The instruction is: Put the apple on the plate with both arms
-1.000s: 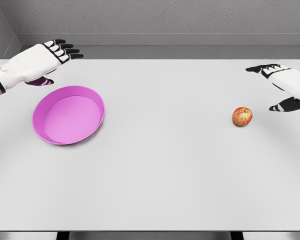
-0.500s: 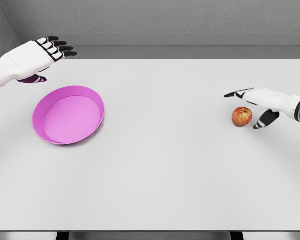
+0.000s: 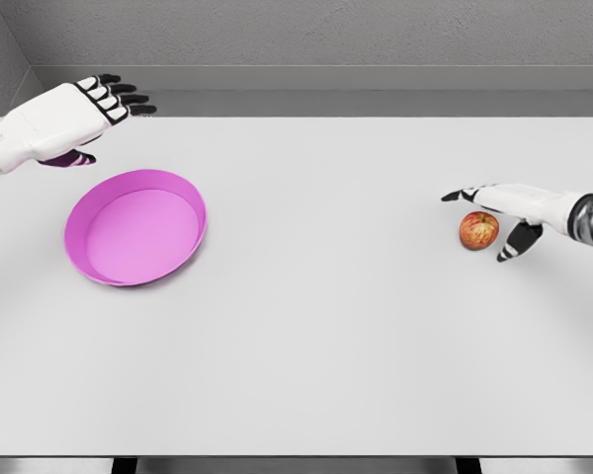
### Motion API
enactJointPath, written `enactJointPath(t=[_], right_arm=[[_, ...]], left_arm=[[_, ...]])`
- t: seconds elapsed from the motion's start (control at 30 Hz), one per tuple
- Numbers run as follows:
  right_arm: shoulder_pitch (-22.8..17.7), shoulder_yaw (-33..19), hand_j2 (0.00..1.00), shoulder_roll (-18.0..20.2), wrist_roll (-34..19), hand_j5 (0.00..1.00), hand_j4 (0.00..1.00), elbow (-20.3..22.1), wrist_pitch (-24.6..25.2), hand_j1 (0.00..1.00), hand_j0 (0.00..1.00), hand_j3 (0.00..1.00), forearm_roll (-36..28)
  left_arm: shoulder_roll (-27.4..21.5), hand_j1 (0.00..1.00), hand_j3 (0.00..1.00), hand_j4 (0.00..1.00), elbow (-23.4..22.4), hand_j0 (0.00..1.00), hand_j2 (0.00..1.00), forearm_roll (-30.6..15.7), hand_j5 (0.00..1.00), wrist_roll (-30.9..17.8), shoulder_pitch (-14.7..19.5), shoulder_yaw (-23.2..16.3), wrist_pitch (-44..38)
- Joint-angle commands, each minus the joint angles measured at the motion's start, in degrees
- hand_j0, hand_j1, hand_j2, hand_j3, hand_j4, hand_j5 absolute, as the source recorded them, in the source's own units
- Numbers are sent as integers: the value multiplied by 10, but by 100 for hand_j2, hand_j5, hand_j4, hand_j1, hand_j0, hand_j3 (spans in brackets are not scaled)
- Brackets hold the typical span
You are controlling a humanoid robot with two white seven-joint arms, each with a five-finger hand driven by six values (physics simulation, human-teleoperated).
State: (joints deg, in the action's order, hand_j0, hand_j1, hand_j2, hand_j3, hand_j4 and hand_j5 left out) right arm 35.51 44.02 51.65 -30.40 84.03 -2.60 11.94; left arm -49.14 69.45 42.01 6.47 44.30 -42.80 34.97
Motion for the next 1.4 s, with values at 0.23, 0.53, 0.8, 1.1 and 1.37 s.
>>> enactJointPath(t=[0.23, 0.53, 0.8, 1.1, 1.37], right_arm=[[0, 6, 100, -2, 0, 100, 100, -3, 1, 100, 100, 100, -1], [-2, 7, 60, -1, -1, 60, 60, -1, -1, 60, 60, 60, -1], [-3, 6, 41, -1, -15, 41, 41, 2, -3, 41, 41, 41, -1], [9, -1, 41, -1, -16, 41, 41, 20, 0, 41, 41, 41, -2], [18, -1, 39, -10, -16, 39, 39, 59, 1, 39, 39, 39, -5]], left_arm=[[-1, 100, 100, 100, 1, 100, 100, -3, 100, 0, 0, 1, 0], [-1, 100, 100, 100, 2, 100, 100, -3, 100, 0, 0, 2, 0], [-1, 100, 100, 100, 2, 100, 100, -3, 100, 0, 0, 2, 0], [-2, 100, 100, 100, 2, 100, 100, -3, 100, 0, 0, 2, 0], [-2, 100, 100, 100, 2, 100, 100, -4, 100, 0, 0, 2, 0]])
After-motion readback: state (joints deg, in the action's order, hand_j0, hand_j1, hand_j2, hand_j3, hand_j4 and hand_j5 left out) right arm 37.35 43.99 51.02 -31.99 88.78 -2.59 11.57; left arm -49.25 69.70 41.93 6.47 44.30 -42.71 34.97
